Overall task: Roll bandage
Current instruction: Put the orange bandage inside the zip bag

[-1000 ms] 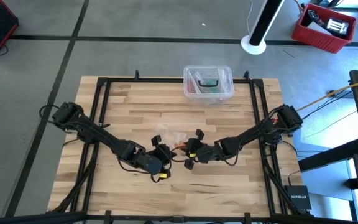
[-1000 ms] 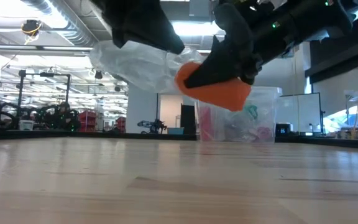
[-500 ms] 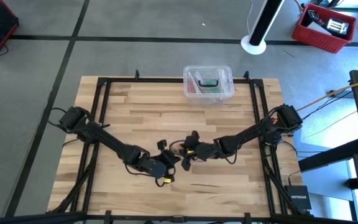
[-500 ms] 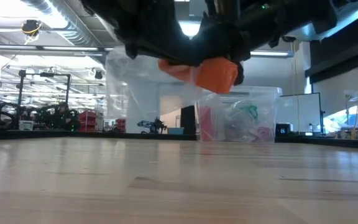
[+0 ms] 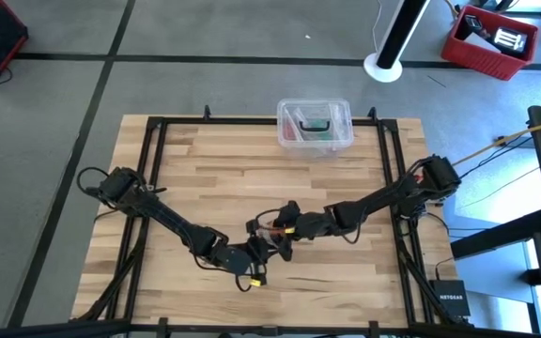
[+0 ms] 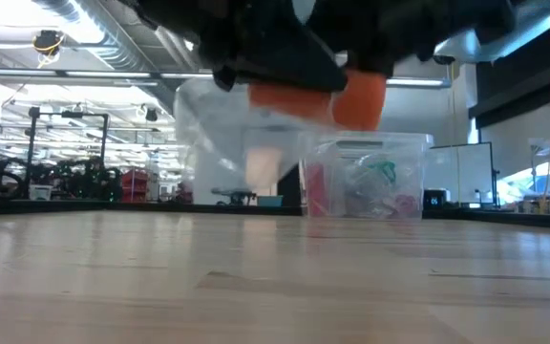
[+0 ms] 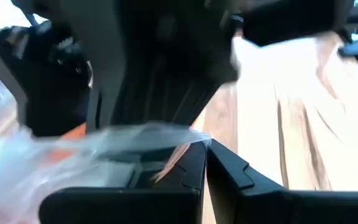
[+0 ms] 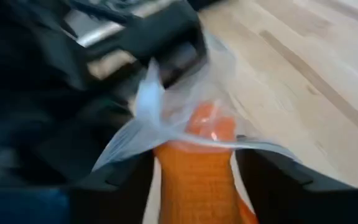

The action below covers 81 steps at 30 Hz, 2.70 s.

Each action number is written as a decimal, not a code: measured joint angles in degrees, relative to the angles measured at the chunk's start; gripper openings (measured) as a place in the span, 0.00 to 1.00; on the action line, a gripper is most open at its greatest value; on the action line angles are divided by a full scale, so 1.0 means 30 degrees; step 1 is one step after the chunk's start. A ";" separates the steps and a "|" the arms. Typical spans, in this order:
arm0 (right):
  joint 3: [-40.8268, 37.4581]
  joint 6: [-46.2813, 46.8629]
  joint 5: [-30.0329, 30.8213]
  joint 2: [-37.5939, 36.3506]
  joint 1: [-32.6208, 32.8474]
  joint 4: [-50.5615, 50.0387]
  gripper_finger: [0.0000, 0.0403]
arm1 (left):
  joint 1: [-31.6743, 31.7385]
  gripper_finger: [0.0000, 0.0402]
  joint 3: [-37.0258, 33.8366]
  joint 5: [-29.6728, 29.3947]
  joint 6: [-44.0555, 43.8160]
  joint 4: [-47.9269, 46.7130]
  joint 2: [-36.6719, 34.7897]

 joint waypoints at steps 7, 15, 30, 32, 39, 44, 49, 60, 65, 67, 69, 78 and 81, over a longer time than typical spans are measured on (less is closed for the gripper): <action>0.0457 -0.1661 -0.1385 -0.1607 -0.0127 -0.1434 0.70 | -0.0073 0.01 -0.0001 -0.0516 0.2540 0.2939 -0.0013; 0.2247 -0.2277 -0.1179 -0.2889 -0.0131 -0.6627 0.71 | 0.0125 0.01 -0.0083 -0.1237 0.3364 0.3854 0.0009; 0.5288 -0.2264 -0.0815 -0.2195 -0.1426 -1.3177 0.71 | 0.0745 0.01 -0.0117 -0.2983 0.0147 0.3902 0.0268; 0.4997 -0.2269 -0.0902 -0.1712 -0.1501 -1.2687 0.71 | 0.0875 0.01 -0.0117 -0.3140 -0.0971 0.3775 0.0677; 0.4794 -0.2069 -0.3020 0.0260 -0.2369 -1.2310 0.71 | 0.1078 0.01 -0.0139 -0.3302 -0.3694 0.4882 0.2754; 0.4808 -0.2576 -0.4761 0.0066 -0.2397 -1.2468 0.71 | 0.0834 0.01 -0.0125 -0.3977 -0.4440 0.4656 0.3409; 0.5238 -0.3115 -0.4693 -0.0082 -0.2463 -1.2650 0.71 | 0.0717 0.01 -0.0110 -0.4646 -0.4087 0.4800 0.3423; 0.7028 -0.3589 -0.4546 -0.1162 -0.2632 -1.7738 0.71 | 0.0714 0.01 -0.0117 -0.4695 -0.4116 0.4701 0.3396; 0.7089 -0.3694 -0.3849 -0.0807 -0.2601 -1.6670 0.71 | 0.0714 0.01 -0.0117 -0.4680 -0.4198 0.4797 0.3396; 0.7061 -0.3958 -0.4358 -0.0616 -0.2601 -1.7219 0.71 | 0.0704 0.01 -0.0117 -0.4680 -0.4205 0.4831 0.3396; 0.7053 -0.3969 -0.4458 -0.0641 -0.2592 -1.7917 0.71 | 0.0629 0.01 -0.0117 -0.4680 -0.4203 0.4820 0.3396; 0.7014 -0.3973 -0.3482 -0.4436 -0.1445 -2.3161 0.71 | 0.0189 0.01 -0.0125 -0.4531 -0.0615 0.5158 0.2929; 0.6042 -0.3808 -0.1225 -0.5698 -0.0221 -2.3649 0.71 | -0.0053 0.01 -0.0125 -0.4515 0.1058 0.5513 0.2215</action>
